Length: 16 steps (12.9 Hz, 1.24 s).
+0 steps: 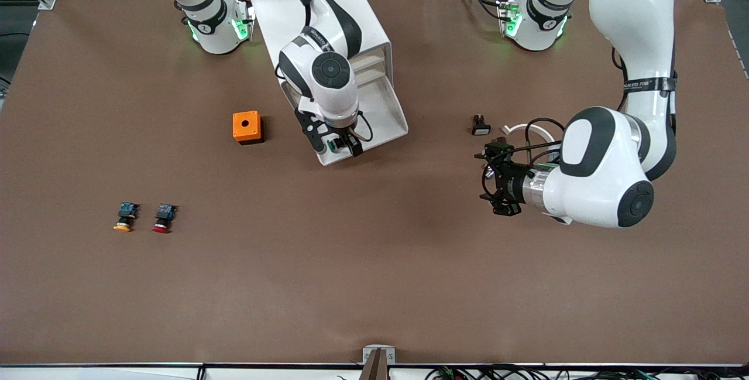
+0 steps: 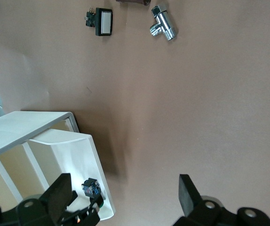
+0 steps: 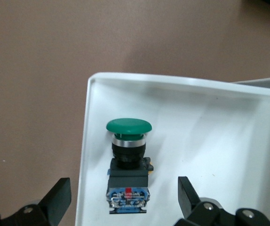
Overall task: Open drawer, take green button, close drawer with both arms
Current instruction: 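Grasp the green button in the drawer with the right gripper, then place the green button beside the red button while the left gripper pushes drawer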
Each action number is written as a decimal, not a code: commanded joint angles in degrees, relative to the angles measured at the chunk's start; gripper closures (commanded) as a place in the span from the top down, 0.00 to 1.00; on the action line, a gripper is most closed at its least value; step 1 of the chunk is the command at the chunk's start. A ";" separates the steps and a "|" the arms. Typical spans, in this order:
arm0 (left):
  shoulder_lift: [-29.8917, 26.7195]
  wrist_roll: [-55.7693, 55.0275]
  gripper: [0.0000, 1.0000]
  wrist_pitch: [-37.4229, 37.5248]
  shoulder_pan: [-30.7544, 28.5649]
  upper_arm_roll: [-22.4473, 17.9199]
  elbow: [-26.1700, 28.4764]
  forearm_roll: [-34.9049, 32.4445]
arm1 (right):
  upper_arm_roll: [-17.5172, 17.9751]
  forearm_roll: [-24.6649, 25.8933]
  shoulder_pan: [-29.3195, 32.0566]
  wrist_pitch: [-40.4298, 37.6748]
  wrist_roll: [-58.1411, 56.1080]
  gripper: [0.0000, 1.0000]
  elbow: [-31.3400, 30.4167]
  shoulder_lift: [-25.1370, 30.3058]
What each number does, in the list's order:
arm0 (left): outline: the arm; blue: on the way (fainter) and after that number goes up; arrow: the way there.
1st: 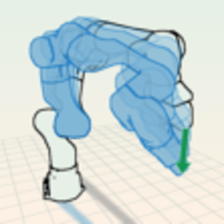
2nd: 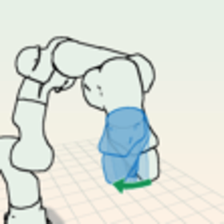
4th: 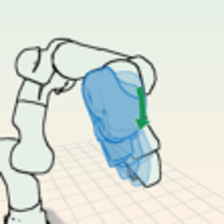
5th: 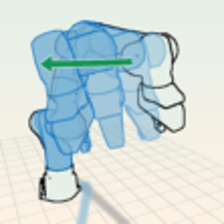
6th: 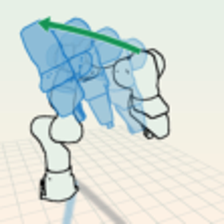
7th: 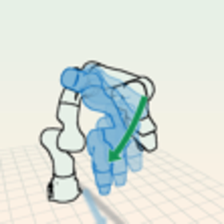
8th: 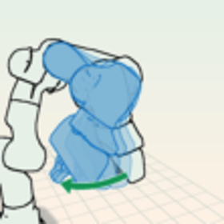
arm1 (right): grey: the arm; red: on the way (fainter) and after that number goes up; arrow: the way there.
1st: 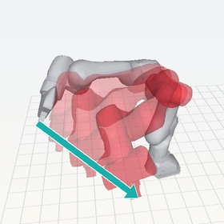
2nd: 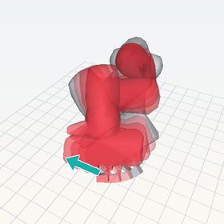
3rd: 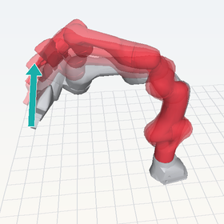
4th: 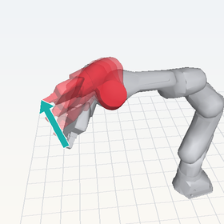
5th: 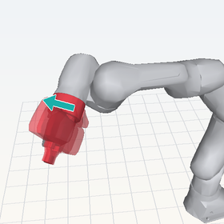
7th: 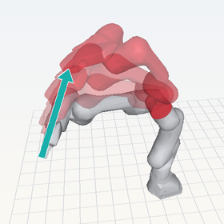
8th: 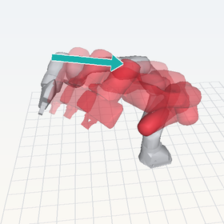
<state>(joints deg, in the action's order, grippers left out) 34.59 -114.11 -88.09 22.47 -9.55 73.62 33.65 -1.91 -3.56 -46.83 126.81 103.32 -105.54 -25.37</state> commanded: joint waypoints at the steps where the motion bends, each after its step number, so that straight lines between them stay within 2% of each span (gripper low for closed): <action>1: -2.33 0.73 1.00 0.46 0.21 -1.52 1.18 -1.74 | -0.73 0.13 -1.33 -0.24 1.27 1.00 0.69 -1.09; 2: -2.43 0.73 1.00 0.38 -0.05 -1.52 1.00 -2.10 | -0.73 0.13 -1.42 -0.24 1.18 1.00 0.77 -1.18; 4: -2.34 2.48 1.00 -0.50 -0.93 -1.44 0.21 -2.10 | -0.73 0.04 -1.33 -0.33 0.74 0.74 0.69 -1.18; 5: -2.16 5.62 1.00 -0.68 -0.85 -1.52 0.21 -2.36 | -0.64 0.04 -1.25 -0.42 0.48 0.47 0.69 -1.18; 6: -2.25 9.31 1.00 -0.94 -1.02 -1.52 0.21 -2.45 | -0.64 0.04 -1.33 -0.51 0.30 0.11 0.77 -1.09; 7: -2.25 12.13 1.00 -1.64 -1.28 -1.52 0.21 -2.36 | -0.64 0.04 -1.42 -0.77 0.39 0.00 0.86 -1.09; 10: -1.90 18.90 1.00 -4.98 -0.59 -1.52 0.30 -2.63 | -0.64 -0.13 -1.07 -1.99 0.30 0.00 3.83 -1.09; 12: -1.64 27.23 1.00 -8.04 -0.15 -1.18 0.47 -3.50 | -0.73 -0.40 -0.46 -8.47 -0.66 0.00 9.44 -1.09; 14: -0.06 29.81 1.00 -12.87 1.17 -0.65 0.47 -3.33 | -0.82 -0.66 3.13 -17.25 -10.63 0.00 14.64 -0.57; 16: 2.05 34.10 1.00 -17.79 3.88 -0.38 0.65 -3.59 | -0.99 -0.66 9.18 -20.27 -25.63 0.00 14.49 2.41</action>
<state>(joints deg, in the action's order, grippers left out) 34.97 -83.74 -101.71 23.74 -10.10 74.06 31.49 -3.41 -3.56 -43.72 109.44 89.71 -91.54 -25.47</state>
